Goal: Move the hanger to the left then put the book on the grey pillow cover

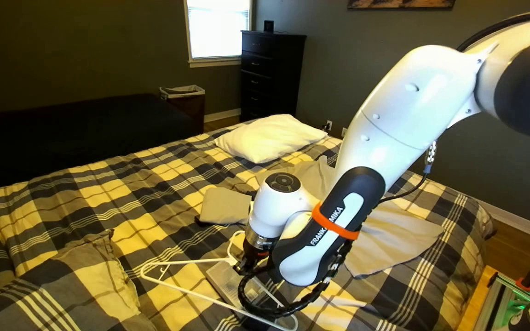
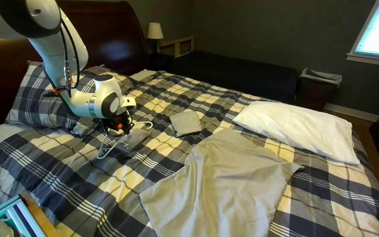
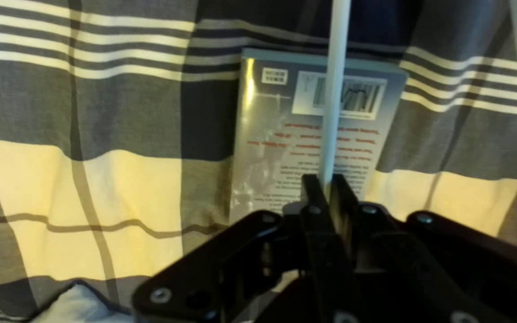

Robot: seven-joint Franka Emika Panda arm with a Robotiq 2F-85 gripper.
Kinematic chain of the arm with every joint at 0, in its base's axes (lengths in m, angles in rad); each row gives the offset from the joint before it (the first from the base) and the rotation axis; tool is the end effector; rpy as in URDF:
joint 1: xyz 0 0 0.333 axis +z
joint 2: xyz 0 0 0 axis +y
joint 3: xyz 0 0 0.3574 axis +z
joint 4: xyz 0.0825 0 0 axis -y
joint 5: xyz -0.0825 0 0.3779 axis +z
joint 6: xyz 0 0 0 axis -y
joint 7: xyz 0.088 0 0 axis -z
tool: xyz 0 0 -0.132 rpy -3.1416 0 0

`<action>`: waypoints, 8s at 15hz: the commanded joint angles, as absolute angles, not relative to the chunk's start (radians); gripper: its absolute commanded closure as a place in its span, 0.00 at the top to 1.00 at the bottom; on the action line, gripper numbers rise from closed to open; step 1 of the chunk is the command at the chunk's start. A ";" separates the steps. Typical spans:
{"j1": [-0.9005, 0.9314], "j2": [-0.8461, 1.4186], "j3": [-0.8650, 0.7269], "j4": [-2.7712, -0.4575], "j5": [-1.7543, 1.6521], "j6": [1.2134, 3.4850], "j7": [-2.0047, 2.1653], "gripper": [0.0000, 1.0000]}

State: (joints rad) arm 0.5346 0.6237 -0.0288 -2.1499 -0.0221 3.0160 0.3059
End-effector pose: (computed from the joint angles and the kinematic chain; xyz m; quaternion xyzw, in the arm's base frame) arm 0.5291 0.2950 0.1451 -0.9861 -0.1134 -0.1153 0.0379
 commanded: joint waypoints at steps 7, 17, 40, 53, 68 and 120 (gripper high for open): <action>0.314 0.645 0.228 -2.142 0.162 3.109 0.289 0.02; -0.087 0.922 0.700 -2.062 0.227 3.077 0.117 0.02; 0.259 0.603 0.204 -2.256 0.211 3.228 0.126 1.00; 0.185 0.713 0.187 -2.188 0.164 3.261 0.103 1.00; 0.033 0.943 0.365 -2.028 0.106 3.237 0.079 1.00; 0.715 0.305 -0.494 -2.373 -0.231 2.970 0.574 0.08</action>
